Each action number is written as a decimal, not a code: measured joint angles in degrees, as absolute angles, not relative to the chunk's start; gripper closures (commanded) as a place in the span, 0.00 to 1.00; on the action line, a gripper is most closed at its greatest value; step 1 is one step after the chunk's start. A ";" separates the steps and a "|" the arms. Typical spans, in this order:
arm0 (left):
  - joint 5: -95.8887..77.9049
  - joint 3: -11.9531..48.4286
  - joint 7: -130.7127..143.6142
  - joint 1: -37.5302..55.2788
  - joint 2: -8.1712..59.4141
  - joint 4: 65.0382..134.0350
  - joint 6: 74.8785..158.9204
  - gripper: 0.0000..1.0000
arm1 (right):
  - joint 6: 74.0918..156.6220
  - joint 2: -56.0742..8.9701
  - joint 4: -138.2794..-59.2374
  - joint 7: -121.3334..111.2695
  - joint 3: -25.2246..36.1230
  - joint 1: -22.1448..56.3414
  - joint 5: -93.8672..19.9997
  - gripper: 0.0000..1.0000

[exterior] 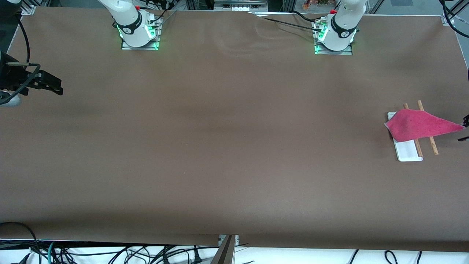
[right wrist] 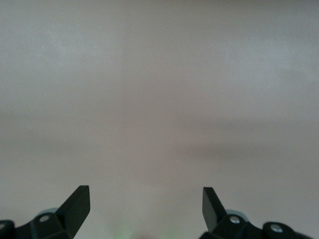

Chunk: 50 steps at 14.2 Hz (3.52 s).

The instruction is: Pass towel and hang on rack

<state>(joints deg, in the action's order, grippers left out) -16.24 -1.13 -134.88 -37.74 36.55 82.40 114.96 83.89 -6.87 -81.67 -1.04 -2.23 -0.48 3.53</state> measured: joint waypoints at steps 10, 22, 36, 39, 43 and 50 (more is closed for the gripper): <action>-16.24 1.25 -123.72 -35.80 29.73 81.77 112.50 0.00 | 84.00 -6.96 -81.67 -1.04 -2.23 -0.47 3.32 0.00; -3.14 2.31 -34.24 -7.93 -2.60 99.70 94.88 0.00 | 84.09 -6.98 -81.67 -1.48 -2.21 -0.48 3.30 0.00; -3.02 -1.77 -0.81 1.20 -11.01 107.34 90.91 0.00 | 84.11 -7.02 -81.67 -1.63 -2.19 -0.50 3.30 0.00; -3.02 -1.77 -0.80 1.38 -6.64 103.70 91.03 0.00 | 84.11 -7.02 -81.67 -1.63 -2.11 -0.51 3.30 0.00; -3.02 -1.27 -0.69 1.41 -4.28 101.41 90.40 0.00 | 84.11 -7.02 -81.67 -1.63 -2.00 -0.53 3.27 0.00; -3.02 -1.40 -0.28 1.41 -4.21 101.13 89.89 0.00 | 84.11 -7.02 -81.67 -1.63 -1.90 -0.57 1.90 0.00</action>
<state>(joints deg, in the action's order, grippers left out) -3.02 -1.40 -0.28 1.41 -4.21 101.13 89.89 84.11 -7.02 -81.67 -1.63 -1.90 -0.57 1.90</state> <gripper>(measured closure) 0.000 0.000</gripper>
